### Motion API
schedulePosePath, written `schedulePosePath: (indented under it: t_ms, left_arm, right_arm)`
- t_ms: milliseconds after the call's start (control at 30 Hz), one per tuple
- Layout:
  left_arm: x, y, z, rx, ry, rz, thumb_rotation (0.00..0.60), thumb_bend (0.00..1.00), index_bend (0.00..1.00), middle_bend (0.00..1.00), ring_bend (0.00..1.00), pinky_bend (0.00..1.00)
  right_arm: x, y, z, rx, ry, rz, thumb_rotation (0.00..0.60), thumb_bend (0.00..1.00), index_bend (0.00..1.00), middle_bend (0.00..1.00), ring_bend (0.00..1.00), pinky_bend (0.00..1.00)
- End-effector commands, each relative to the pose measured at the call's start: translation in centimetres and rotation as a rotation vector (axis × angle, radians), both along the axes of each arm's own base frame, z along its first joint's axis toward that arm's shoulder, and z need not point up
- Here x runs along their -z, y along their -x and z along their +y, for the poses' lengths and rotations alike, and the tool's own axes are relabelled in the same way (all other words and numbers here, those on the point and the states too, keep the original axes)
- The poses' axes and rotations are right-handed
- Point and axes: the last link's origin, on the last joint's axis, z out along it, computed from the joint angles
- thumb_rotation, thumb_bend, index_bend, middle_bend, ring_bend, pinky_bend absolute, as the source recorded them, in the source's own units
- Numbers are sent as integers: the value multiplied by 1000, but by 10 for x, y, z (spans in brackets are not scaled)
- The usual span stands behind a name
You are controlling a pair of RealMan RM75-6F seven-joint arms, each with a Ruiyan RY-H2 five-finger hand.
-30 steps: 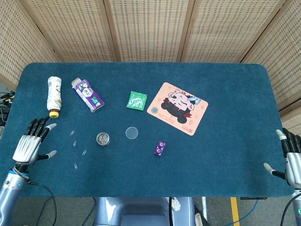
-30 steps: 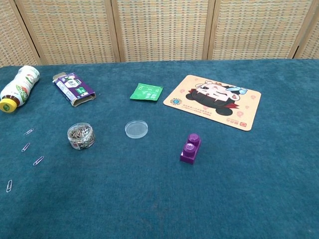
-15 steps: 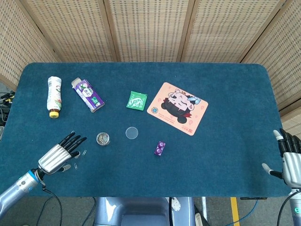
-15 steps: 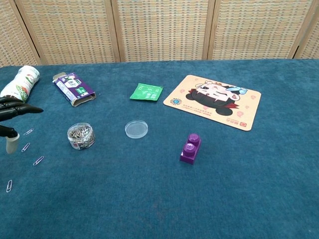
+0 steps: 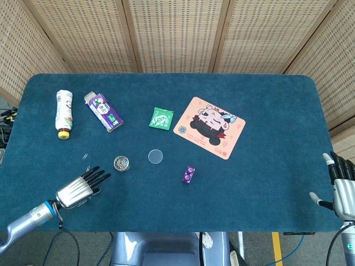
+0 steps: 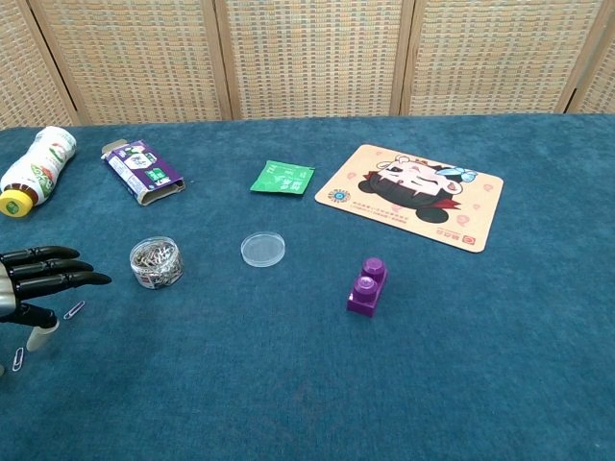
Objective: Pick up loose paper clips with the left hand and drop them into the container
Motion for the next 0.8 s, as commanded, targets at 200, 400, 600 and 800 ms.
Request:
schedulePosePath:
  t_ms: [200, 400, 600, 800]
  left_arm:
    - [0, -1, 3, 3, -2, 7, 600, 281, 525, 0, 0, 0]
    - [2, 0, 0, -8, 2, 18, 600, 297, 526, 0, 0, 0]
    - [5, 1, 1, -16, -1, 29, 600, 320, 526, 0, 0, 0]
    - [11, 2, -1, -22, 10, 47, 600, 353, 525, 0, 0, 0]
  right_arm:
    - [-1, 0, -1, 1, 2, -3, 600, 0, 17, 0, 0, 0]
    - [-1, 0, 0, 1, 3, -6, 600, 0, 17, 0, 0, 0]
    - [-1, 0, 0, 1, 2, -6, 600, 0, 17, 0, 0, 0]
    - [-2, 1, 0, 2, 2, -5, 600, 0, 17, 0, 0, 0]
